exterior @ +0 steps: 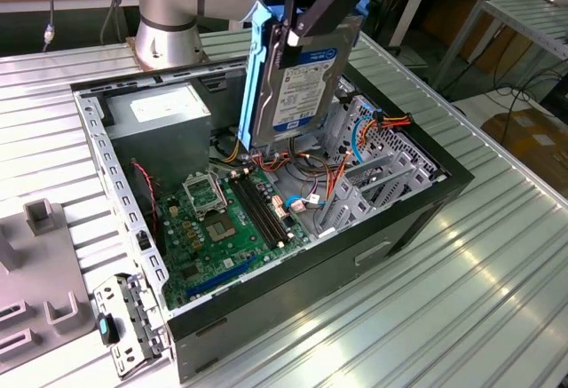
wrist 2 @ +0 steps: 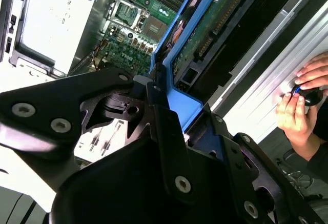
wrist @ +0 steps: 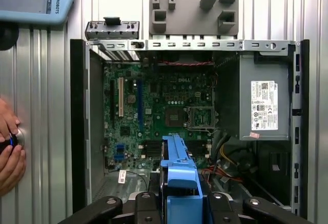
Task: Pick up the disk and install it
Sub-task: 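Insert the disk into the insertion slot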
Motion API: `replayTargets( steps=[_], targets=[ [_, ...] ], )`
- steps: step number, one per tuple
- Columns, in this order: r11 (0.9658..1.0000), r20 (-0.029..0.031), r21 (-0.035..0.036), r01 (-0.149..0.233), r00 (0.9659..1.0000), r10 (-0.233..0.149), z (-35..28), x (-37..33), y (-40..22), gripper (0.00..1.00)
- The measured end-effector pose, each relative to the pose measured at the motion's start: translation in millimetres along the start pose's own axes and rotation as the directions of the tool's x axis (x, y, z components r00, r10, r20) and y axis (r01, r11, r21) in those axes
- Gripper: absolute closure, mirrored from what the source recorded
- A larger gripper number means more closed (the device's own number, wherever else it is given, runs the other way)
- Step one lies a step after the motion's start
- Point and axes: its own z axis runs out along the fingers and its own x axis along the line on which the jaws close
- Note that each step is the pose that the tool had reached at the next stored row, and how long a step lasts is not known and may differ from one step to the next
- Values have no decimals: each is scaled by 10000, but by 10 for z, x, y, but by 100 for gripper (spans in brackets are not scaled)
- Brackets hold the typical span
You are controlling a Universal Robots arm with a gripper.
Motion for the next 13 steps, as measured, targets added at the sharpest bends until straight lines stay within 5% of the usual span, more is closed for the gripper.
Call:
replayTargets(
  steps=[5,9,13],
  targets=[
    [10000,-3,0,0,10000,0,1,0,-124,63],
    [10000,-4,0,0,10000,0,3,8,-149,63],
    [10000,-3,0,0,10000,0,6,97,-150,63]
  ],
)
